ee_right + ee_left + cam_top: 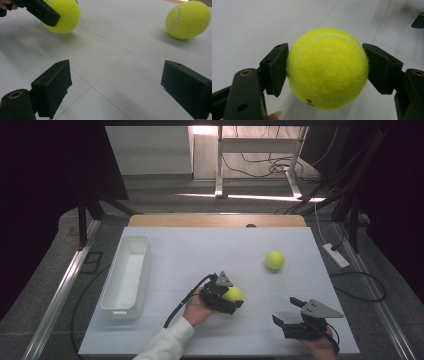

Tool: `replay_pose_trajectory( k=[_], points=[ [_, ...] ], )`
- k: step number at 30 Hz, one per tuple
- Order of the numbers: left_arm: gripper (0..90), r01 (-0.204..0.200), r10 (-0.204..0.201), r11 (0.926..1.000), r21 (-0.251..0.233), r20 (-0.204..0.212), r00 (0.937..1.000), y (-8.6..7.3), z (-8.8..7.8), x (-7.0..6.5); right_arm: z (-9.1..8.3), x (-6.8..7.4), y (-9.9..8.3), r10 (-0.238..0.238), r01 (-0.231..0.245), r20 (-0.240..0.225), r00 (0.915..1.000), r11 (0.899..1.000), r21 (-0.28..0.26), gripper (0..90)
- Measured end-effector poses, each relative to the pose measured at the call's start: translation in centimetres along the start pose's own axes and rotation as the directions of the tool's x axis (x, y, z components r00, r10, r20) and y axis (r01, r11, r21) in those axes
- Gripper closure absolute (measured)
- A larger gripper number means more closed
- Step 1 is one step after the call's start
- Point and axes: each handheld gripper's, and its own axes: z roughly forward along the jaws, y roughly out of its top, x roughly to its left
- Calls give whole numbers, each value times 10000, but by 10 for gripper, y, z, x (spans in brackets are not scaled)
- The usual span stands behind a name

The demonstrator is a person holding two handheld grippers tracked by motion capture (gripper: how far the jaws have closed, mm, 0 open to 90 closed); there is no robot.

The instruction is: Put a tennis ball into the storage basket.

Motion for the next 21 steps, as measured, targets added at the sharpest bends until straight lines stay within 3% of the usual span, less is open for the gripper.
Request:
replay_pose_trajectory(
  k=[21],
  points=[
    [264,-106,99,9964,-836,-85,9999,1,-29,1,0,0,1,-1,1,88,10000,10000,-42,88]
  ],
)
